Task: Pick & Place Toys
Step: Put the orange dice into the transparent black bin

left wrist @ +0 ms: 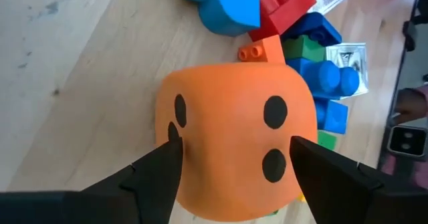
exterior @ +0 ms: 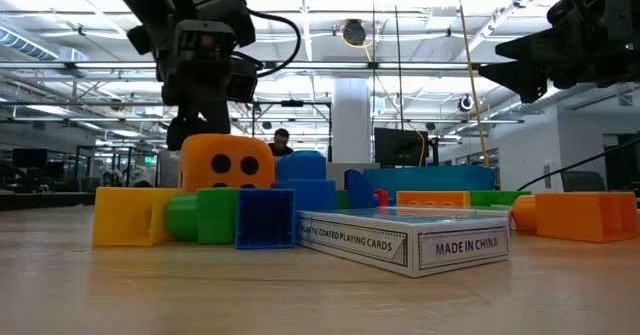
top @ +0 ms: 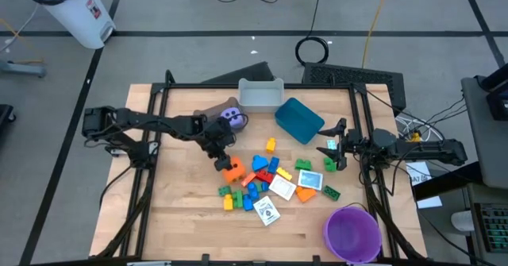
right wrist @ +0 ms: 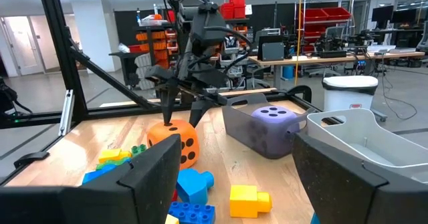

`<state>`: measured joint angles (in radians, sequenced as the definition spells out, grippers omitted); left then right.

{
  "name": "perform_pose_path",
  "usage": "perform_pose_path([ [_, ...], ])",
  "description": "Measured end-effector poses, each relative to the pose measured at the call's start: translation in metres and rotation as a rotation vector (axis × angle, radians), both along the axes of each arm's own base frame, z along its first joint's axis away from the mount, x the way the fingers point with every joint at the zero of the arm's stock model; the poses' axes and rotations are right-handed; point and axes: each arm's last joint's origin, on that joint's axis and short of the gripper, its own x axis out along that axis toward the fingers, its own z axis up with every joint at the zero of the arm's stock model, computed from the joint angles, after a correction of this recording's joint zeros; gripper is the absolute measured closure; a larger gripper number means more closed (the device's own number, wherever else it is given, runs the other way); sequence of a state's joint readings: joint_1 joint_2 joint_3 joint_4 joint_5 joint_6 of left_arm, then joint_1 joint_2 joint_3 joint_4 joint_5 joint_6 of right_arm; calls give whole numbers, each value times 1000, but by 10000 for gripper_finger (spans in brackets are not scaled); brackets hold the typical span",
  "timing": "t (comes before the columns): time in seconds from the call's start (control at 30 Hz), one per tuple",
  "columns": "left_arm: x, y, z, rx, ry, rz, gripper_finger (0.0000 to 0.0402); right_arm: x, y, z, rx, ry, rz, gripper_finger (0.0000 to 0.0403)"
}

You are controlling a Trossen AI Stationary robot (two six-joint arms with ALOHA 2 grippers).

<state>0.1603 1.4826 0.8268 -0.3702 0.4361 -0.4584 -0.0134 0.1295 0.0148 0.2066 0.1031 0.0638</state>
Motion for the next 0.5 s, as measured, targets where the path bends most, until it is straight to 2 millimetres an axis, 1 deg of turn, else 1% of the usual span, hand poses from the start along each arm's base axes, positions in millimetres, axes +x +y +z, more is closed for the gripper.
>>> perform_pose_path([
  [0.2,3,-7,-2,37,6,-1,122,0,0,0,0,0,0,124],
  [0.33,7,-13,-7,69,-5,-60,130,0,0,0,0,0,0,124],
  [0.5,10,-14,-9,80,-18,-87,147,0,0,0,0,1,0,124],
])
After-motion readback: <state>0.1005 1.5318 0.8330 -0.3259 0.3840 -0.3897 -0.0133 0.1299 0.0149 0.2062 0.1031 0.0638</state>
